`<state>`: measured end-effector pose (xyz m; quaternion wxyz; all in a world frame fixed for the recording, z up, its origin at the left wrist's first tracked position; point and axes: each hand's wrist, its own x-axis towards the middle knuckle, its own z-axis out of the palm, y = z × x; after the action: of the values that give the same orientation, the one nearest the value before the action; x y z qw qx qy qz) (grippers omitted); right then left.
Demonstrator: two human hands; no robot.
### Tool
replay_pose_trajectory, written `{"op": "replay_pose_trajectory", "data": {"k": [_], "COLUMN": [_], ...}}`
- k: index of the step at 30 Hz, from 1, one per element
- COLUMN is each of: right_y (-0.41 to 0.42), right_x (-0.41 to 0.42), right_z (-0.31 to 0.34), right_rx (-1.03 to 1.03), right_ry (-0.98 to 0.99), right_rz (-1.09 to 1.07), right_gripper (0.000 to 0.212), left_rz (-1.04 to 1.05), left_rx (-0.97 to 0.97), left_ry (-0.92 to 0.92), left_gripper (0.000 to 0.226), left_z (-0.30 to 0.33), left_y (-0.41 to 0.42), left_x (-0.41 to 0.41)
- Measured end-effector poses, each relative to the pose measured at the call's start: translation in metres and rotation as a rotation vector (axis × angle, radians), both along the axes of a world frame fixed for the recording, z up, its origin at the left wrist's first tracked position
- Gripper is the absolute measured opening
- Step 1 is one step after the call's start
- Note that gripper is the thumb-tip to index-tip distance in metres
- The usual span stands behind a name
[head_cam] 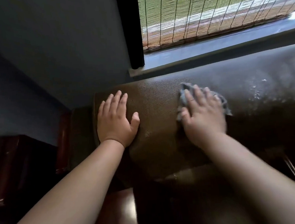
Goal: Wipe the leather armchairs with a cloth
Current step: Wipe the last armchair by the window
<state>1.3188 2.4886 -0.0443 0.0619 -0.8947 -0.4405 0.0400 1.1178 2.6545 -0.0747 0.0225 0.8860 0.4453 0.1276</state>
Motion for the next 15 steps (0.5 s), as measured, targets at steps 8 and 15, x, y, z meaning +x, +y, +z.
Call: {"op": "replay_pose_trajectory", "data": {"k": [8, 15], "right_y": [-0.042, -0.038], "right_x": [0.026, -0.009], "right_z": [-0.026, -0.019], "right_rx": [0.095, 0.192], "right_ry": [-0.117, -0.079], "right_rz": [0.221, -0.074], "right_gripper": [0.066, 0.066], "left_rz": [-0.012, -0.013], "left_rx": [0.017, 0.002], "left_ry": [-0.020, -0.048], "left_gripper": [0.074, 0.075], "left_z": [-0.002, -0.003], "left_y": [0.001, 0.001], "left_x": [-0.002, -0.004]}}
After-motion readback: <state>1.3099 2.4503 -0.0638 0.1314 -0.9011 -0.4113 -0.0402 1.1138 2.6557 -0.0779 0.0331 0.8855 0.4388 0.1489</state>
